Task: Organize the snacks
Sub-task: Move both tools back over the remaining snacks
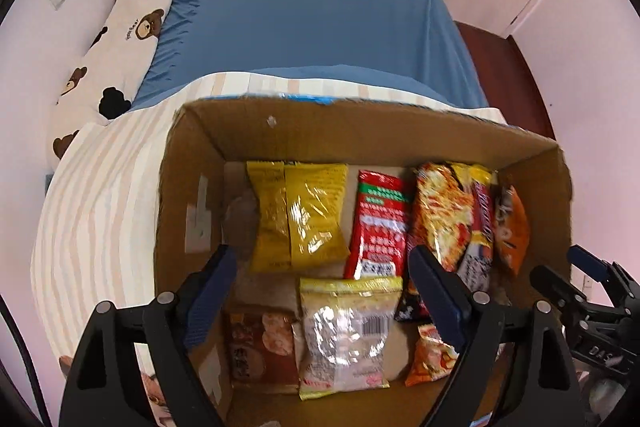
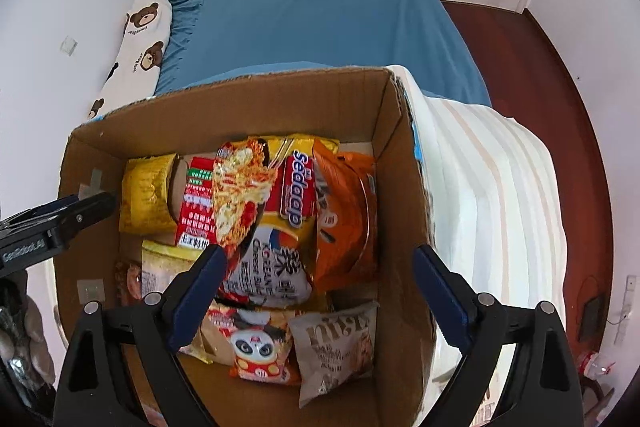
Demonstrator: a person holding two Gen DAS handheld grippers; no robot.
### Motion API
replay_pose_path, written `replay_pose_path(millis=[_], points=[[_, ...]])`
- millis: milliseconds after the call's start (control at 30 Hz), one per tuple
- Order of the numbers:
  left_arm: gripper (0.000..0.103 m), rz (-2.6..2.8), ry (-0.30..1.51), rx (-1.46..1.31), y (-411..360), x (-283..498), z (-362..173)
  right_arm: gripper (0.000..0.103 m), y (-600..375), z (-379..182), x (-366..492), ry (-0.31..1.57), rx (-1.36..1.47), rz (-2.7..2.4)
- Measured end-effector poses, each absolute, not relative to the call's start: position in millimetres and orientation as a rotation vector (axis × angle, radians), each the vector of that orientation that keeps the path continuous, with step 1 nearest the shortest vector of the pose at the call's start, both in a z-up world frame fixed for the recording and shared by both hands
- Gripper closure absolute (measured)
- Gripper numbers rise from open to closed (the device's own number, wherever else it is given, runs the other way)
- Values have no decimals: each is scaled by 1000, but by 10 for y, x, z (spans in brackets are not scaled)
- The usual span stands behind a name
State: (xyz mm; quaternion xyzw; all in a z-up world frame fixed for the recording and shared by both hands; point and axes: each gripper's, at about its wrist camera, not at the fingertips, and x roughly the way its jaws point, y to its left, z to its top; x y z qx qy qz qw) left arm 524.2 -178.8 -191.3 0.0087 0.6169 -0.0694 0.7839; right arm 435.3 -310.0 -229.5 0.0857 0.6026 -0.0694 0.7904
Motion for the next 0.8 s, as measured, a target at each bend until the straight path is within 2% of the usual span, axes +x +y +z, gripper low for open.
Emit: replay_pose_path(millis=[800], points=[[16,-157,1053,34,-1924,3491,-1096,6,-2684,-1364,2889,1001,65,-160]])
